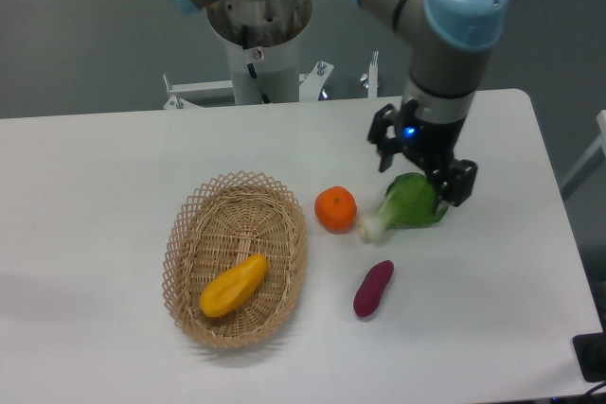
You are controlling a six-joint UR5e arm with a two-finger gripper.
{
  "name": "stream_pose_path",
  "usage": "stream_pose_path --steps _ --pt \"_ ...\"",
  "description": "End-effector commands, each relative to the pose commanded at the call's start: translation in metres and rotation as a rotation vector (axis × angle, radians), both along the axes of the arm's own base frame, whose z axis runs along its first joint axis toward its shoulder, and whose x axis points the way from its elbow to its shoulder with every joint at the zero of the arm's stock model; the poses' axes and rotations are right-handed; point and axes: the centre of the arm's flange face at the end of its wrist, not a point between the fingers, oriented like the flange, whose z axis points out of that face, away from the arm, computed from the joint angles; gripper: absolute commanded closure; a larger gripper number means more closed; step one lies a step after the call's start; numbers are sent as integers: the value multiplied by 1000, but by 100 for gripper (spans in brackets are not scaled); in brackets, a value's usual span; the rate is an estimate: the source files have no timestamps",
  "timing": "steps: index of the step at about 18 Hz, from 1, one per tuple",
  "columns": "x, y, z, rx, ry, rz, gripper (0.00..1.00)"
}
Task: Pick up the mango from the basket
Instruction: 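Move the gripper over the basket and lower it toward the yellow mango, then close the gripper on the yellow mango inside the basket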
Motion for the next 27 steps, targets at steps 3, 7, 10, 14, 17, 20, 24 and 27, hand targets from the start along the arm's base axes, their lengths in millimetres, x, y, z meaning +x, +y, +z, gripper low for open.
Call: stream_pose_path --steps 3,7,10,14,17,20,24,27 --pt "31 27 -17 35 10 70 0" --pt "62 41 -45 15 -25 102 0" --pt "83 49 -77 -17 -53 103 0" --pt "107 73 -120 -43 -8 94 0" --pt "130 92 -144 -86 18 68 0" --pt "148 103 -160 -104 8 51 0" --pt "165 108 -174 -122 -5 51 0" --pt "169 113 -184 -119 -4 75 0"
